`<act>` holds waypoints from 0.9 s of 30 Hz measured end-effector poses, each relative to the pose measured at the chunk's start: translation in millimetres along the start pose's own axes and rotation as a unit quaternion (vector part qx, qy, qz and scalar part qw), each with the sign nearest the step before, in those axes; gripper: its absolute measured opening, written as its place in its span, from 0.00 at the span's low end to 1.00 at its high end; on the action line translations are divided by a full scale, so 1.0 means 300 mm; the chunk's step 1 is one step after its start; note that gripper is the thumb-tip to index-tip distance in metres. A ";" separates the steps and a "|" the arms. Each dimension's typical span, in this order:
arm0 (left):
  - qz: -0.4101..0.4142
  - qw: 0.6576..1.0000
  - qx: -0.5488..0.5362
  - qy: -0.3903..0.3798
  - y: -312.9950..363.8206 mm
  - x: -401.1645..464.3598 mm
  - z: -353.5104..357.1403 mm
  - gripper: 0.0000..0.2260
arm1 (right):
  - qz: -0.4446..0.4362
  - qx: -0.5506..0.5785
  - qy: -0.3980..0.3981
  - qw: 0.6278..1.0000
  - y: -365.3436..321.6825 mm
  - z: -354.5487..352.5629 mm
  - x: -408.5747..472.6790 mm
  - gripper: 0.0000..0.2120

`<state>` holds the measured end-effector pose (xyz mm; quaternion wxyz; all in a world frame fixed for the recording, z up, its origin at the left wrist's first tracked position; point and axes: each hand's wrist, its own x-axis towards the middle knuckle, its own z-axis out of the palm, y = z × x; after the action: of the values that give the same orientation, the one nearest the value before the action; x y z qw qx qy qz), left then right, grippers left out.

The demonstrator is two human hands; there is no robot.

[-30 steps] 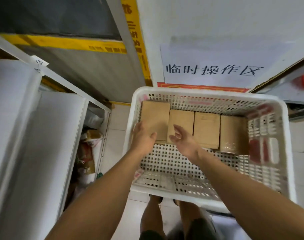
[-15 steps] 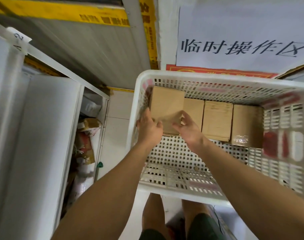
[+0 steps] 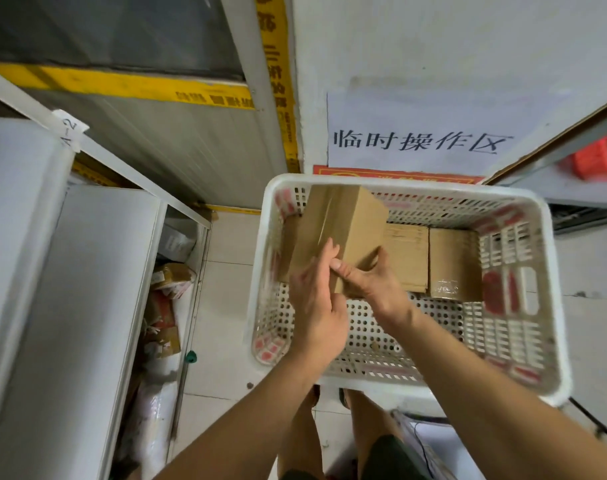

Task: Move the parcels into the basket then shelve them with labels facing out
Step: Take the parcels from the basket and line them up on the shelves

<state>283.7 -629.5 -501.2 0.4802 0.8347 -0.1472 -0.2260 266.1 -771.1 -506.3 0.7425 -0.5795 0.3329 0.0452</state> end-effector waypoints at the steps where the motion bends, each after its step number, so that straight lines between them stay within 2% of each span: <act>1: 0.013 1.000 -0.004 -0.007 0.026 -0.015 -0.013 0.43 | -0.008 0.010 0.003 1.000 -0.034 -0.005 -0.032 0.13; 4: 0.021 0.998 -0.058 -0.022 0.115 -0.054 -0.082 0.38 | 0.002 0.051 -0.003 0.999 -0.123 -0.043 -0.125 0.23; 6: 0.023 0.998 -0.054 0.014 0.171 -0.055 -0.158 0.31 | 0.037 0.044 -0.032 0.998 -0.168 -0.085 -0.171 0.35; 7: 0.016 0.998 -0.046 0.035 0.183 -0.040 -0.196 0.28 | 0.049 0.052 -0.045 0.996 -0.200 -0.104 -0.196 0.36; 8: -0.007 0.998 -0.044 0.041 0.203 -0.024 -0.232 0.26 | 0.061 0.072 -0.056 0.994 -0.231 -0.122 -0.221 0.36; 10: -0.105 0.988 -0.110 -0.010 0.258 0.011 -0.293 0.24 | 0.081 0.115 -0.095 0.986 -0.289 -0.151 -0.266 0.38; 12: -0.181 0.947 -0.245 -0.098 0.328 0.022 -0.330 0.23 | 0.065 0.163 -0.145 0.974 -0.348 -0.155 -0.312 0.42; 14: -0.218 0.895 -0.354 -0.160 0.388 0.015 -0.358 0.25 | 0.067 0.246 -0.195 0.947 -0.397 -0.148 -0.349 0.44; 16: -0.228 0.855 -0.424 -0.193 0.432 -0.003 -0.385 0.26 | 0.071 0.317 -0.222 0.919 -0.422 -0.144 -0.377 0.45; 18: -0.229 0.833 -0.464 -0.198 0.464 -0.023 -0.410 0.24 | 0.081 0.343 -0.220 0.910 -0.433 -0.149 -0.391 0.45; 20: -0.204 0.836 -0.474 -0.185 0.489 -0.040 -0.434 0.20 | 0.074 0.315 -0.198 0.925 -0.463 -0.150 -0.399 0.40; 22: -0.165 0.865 -0.442 -0.171 0.499 -0.056 -0.453 0.18 | 0.041 0.225 -0.168 0.959 -0.500 -0.146 -0.405 0.31; 24: -0.142 0.893 -0.405 -0.138 0.508 -0.073 -0.469 0.22 | -0.004 0.133 -0.134 0.982 -0.538 -0.134 -0.415 0.25; 25: -0.139 0.901 -0.396 -0.107 0.513 -0.083 -0.475 0.24 | -0.014 0.093 -0.125 0.988 -0.552 -0.124 -0.422 0.28; 27: -0.119 0.921 -0.368 -0.053 0.523 -0.104 -0.487 0.23 | -0.048 0.005 -0.114 0.992 -0.583 -0.096 -0.444 0.43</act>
<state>328.3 -585.2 -293.8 0.7147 0.5971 0.0213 -0.3635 229.6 -811.0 -291.3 0.7800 -0.5820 0.2179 0.0737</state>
